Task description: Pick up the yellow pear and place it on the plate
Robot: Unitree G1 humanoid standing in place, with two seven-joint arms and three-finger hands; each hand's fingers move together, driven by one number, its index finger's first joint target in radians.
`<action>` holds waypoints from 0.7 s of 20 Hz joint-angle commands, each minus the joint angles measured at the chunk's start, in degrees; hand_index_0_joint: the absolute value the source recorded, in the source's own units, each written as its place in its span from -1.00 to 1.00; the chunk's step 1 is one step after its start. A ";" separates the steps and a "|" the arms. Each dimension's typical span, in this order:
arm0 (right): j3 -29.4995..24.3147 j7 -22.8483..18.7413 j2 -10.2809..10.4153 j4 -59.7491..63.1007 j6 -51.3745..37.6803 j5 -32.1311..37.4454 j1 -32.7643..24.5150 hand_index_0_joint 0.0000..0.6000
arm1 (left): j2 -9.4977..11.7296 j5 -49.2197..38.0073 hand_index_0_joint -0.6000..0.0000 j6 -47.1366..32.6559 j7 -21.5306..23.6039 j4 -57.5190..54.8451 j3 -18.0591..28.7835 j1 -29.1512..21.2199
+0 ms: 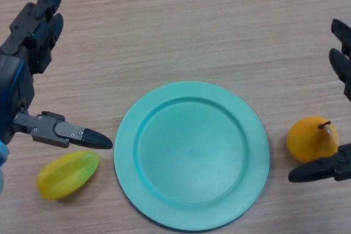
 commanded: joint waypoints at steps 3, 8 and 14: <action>-4.94 -0.39 -1.56 -2.97 -7.67 -0.59 0.01 -1.00 | 1.62 2.37 1.00 -8.67 3.28 -3.94 3.09 -1.27; -6.90 0.82 -1.61 -0.19 -11.63 -0.17 0.99 -1.00 | 1.10 3.68 1.00 -10.20 3.86 -3.76 2.74 -0.87; -7.64 2.05 -2.49 15.41 -28.17 0.26 1.06 -1.00 | -0.31 0.36 1.00 -5.93 4.19 -5.31 2.92 1.63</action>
